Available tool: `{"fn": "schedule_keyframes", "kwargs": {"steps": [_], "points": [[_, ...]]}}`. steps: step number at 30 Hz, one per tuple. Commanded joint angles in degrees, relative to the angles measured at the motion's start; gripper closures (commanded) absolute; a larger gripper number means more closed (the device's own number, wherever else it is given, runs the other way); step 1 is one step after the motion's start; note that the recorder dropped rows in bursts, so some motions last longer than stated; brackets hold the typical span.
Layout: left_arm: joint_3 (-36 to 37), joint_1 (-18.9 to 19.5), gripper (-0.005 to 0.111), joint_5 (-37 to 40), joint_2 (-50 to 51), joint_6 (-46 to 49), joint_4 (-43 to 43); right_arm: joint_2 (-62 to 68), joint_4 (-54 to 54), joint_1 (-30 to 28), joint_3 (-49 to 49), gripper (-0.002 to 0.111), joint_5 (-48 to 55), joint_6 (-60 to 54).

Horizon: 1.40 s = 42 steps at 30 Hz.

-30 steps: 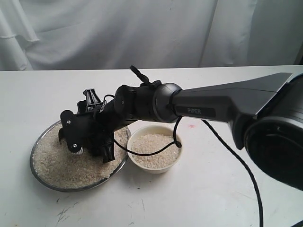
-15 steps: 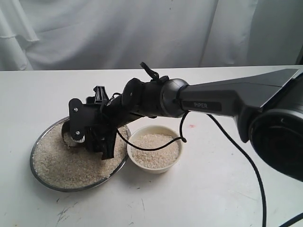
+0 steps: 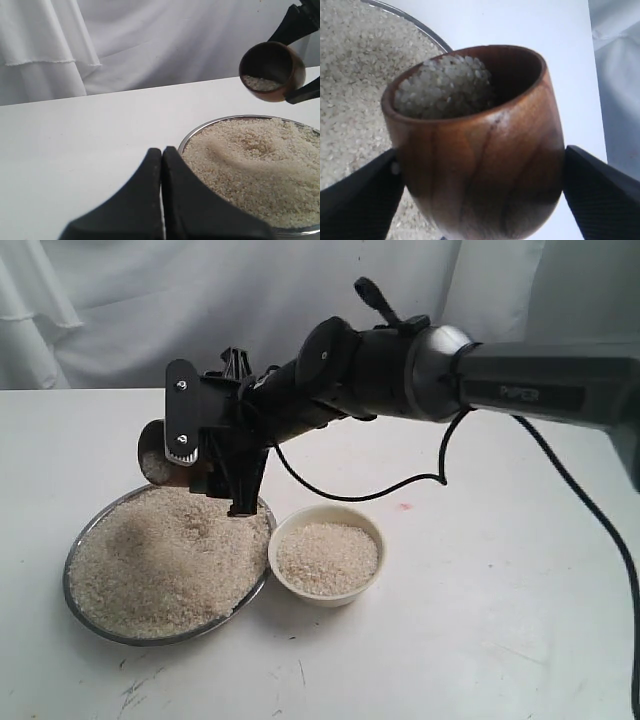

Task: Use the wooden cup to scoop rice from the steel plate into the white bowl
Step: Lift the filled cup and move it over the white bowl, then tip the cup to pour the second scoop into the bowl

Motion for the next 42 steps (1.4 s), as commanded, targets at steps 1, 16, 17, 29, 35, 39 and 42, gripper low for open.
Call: {"fn": "schedule_keyframes", "kwargs": {"steps": [1,16,17,29,35,39,42], "points": [[-0.16,-0.37,0.107,-0.58,0.44,-0.19,-0.06,-5.63,-4.68,-1.70,5.52,0.108,0.35,0.62],[-0.16,-0.37,0.107,-0.58,0.44,-0.19,-0.06,-21.29,-13.67,-9.35,29.80,0.108,-10.90,-2.31],[-0.16,-0.37,0.107,-0.58,0.44,-0.34,-0.06,-21.29,-13.97,-9.51,30.73,0.108,-11.82,-2.63],[-0.16,-0.37,0.107,-0.58,0.44,-0.20,-0.06,-21.40,-14.96,-9.78,39.20,0.108,-23.08,-14.96],[-0.16,-0.37,0.107,-0.58,0.44,-0.20,-0.06,-21.40,-15.40,-9.66,42.04,0.108,-30.45,-22.53],[-0.16,-0.37,0.107,-0.58,0.44,-0.20,-0.06,-21.40,-17.37,-9.20,42.23,0.108,-30.94,-22.53],[-0.16,-0.37,0.107,-0.58,0.44,-0.20,-0.06,-21.89,-17.36,-8.20,42.23,0.108,-31.18,-22.53]]}}
